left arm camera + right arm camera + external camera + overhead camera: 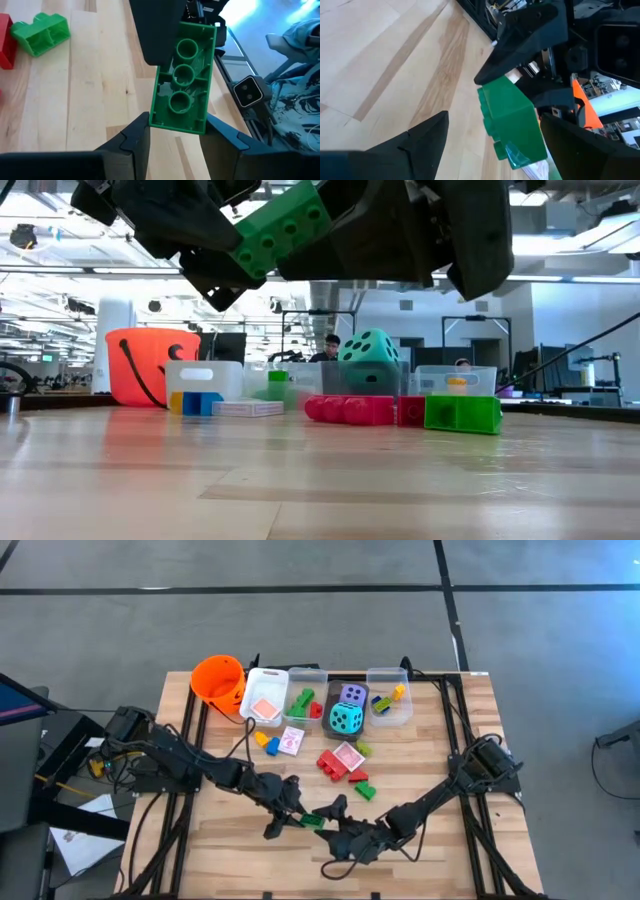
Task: Pick & Place Toys
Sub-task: Put the bottom small green game piece into the right transparent bin
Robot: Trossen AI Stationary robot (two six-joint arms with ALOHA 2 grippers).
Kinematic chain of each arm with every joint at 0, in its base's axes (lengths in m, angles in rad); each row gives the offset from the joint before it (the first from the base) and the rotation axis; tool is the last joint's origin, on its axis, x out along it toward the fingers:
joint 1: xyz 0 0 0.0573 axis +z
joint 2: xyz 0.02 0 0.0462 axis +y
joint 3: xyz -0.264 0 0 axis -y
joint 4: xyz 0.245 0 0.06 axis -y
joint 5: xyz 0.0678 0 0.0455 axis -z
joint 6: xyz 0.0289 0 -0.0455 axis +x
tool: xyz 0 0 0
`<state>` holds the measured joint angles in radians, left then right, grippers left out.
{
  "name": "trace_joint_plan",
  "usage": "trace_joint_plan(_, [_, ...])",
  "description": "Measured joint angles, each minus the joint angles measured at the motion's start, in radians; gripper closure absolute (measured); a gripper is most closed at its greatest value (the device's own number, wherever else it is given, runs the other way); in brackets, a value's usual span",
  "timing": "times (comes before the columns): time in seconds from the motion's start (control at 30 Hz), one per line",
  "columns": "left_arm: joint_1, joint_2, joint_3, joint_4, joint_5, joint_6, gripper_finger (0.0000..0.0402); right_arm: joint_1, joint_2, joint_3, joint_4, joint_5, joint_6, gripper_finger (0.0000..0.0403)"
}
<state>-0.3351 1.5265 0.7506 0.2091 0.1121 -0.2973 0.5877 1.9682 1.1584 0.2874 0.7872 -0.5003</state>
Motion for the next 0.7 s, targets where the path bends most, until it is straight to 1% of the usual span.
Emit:
trace_joint_plan(0.2, [0.000, 0.000, 0.000, 0.000, -0.007, 0.000, 0.0268, 0.000, 0.000, 0.000, 0.000, 0.000, 0.003, 0.0096])
trace_joint_plan(0.33, [0.000, 0.000, 0.000, 0.000, -0.007, 0.000, 0.0268, 0.000, 0.000, 0.000, 0.000, 0.000, 0.003, 0.0118])
trace_joint_plan(0.5, [0.000, 0.000, 0.000, 0.000, -0.007, 0.000, 0.0267, 0.000, 0.000, 0.000, 0.000, -0.001, 0.003, 0.0166])
trace_joint_plan(0.7, [0.000, 0.000, 0.000, -0.005, -0.007, 0.000, 0.0267, -0.002, 0.000, 0.000, 0.008, 0.000, -0.005, 0.0255])
